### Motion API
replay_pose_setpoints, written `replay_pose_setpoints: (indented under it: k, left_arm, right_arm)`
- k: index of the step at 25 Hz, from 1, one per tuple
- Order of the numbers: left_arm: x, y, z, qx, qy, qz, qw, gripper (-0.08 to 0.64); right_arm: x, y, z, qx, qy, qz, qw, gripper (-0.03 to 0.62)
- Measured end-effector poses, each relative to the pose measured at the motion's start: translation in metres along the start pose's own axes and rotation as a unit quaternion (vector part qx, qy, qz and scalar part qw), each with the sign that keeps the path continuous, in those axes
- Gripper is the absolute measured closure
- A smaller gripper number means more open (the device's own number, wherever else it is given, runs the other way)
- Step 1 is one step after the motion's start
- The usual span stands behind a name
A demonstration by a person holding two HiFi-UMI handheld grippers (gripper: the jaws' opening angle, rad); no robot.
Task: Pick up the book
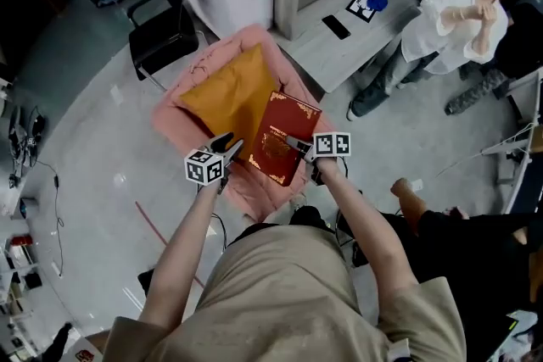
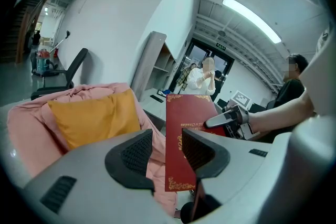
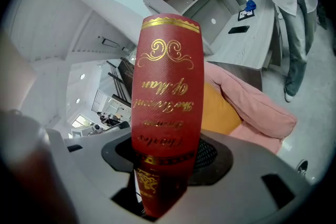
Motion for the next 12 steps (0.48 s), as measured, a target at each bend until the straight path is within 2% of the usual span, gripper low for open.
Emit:
replay_pose_setpoints:
  k: [12]
  left_arm:
    - [0.01,0.001,0.012,-0.017,-0.004,0.004,0.9998,0.396]
  right_arm:
    - [0.003,0.002,0.01,-0.007,0.001,-0.003,1.0,0.355]
Point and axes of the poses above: the fingertips, and each gripper's own axes: y backward along the fingers, x to its right, z out of its underside, the point moved 2 cm from there along y, backward along the fingers, and after that the axes turned 2 degrees about z, right-handed, at the moved point
